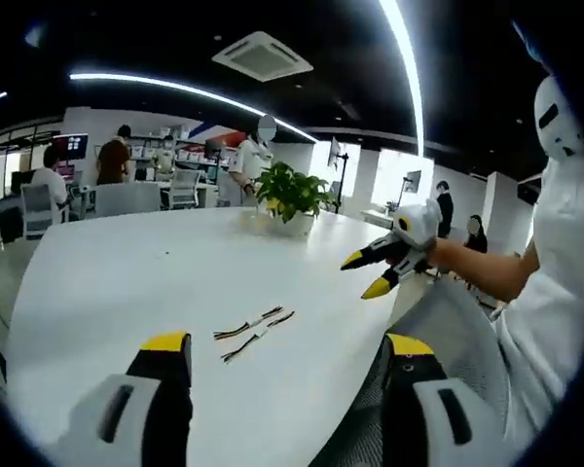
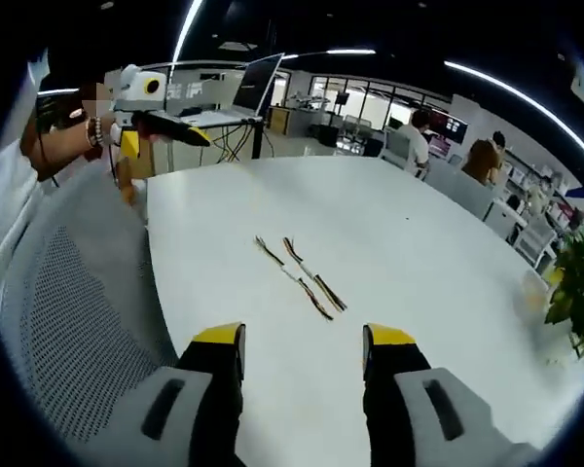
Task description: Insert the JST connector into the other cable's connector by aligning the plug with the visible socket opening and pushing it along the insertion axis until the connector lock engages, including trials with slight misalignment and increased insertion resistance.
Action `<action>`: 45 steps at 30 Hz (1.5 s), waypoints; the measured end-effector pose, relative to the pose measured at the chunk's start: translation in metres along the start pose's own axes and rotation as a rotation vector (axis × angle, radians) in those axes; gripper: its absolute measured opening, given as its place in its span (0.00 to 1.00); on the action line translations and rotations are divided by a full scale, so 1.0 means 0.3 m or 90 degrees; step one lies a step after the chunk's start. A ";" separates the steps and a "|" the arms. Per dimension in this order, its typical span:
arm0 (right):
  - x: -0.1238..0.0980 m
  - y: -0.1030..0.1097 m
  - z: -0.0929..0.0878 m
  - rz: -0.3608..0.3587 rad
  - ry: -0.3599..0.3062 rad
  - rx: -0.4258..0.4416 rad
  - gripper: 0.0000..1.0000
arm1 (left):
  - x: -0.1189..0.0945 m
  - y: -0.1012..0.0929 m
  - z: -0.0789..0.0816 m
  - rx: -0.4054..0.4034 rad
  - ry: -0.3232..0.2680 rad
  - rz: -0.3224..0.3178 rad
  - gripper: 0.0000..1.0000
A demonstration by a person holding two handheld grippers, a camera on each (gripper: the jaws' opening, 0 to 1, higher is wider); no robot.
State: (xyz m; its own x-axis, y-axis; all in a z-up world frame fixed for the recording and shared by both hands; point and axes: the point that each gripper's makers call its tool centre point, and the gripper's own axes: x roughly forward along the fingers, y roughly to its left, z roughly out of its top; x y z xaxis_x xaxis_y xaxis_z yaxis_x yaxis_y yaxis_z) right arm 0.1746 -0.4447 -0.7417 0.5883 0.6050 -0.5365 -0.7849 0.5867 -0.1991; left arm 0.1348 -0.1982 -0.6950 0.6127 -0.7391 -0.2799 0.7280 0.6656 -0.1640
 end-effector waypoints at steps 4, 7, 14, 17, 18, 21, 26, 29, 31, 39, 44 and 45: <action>-0.068 -0.022 -0.002 -0.071 -0.031 0.039 0.57 | -0.024 -0.011 -0.016 -0.027 -0.014 0.025 0.81; -0.132 -0.018 0.017 -0.104 -0.067 0.064 0.59 | -0.049 -0.054 -0.041 -0.037 -0.013 0.023 0.82; -0.162 0.032 -0.029 -0.099 -0.071 0.188 0.89 | -0.063 -0.076 -0.086 -0.061 -0.023 0.062 0.83; -0.163 0.041 -0.068 -0.121 -0.052 0.178 0.92 | -0.059 -0.083 -0.129 -0.058 -0.003 0.082 0.83; -0.173 0.025 -0.046 -0.141 -0.083 0.211 0.88 | -0.059 -0.083 -0.150 -0.052 0.016 0.087 0.84; -0.173 0.042 -0.039 -0.118 -0.097 0.259 0.90 | -0.061 -0.072 -0.102 -0.099 -0.040 0.095 0.84; -0.162 0.039 -0.071 -0.155 -0.069 0.290 0.91 | -0.040 -0.042 -0.164 -0.127 -0.009 0.138 0.87; -0.137 0.033 -0.102 -0.179 -0.044 0.277 0.91 | -0.035 -0.016 -0.174 -0.151 -0.021 0.155 0.85; -0.113 0.041 -0.135 -0.178 -0.007 0.265 0.90 | -0.039 0.009 -0.192 -0.195 -0.021 0.169 0.85; -0.078 0.058 -0.188 -0.161 0.029 0.308 0.87 | -0.037 0.043 -0.229 -0.239 -0.010 0.182 0.86; -0.066 0.067 -0.204 -0.142 0.028 0.366 0.79 | -0.030 0.031 -0.238 -0.236 0.003 0.165 0.83; -0.068 0.067 -0.201 -0.144 0.023 0.362 0.79 | -0.030 0.031 -0.240 -0.236 0.005 0.166 0.82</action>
State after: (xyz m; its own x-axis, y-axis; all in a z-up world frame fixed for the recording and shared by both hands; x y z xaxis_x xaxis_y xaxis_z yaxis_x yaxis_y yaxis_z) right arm 0.1352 -0.4777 -0.7842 0.7134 0.4185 -0.5621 -0.4081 0.9002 0.1521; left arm 0.1139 -0.1780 -0.7623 0.7579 -0.5417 -0.3636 0.3889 0.8226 -0.4148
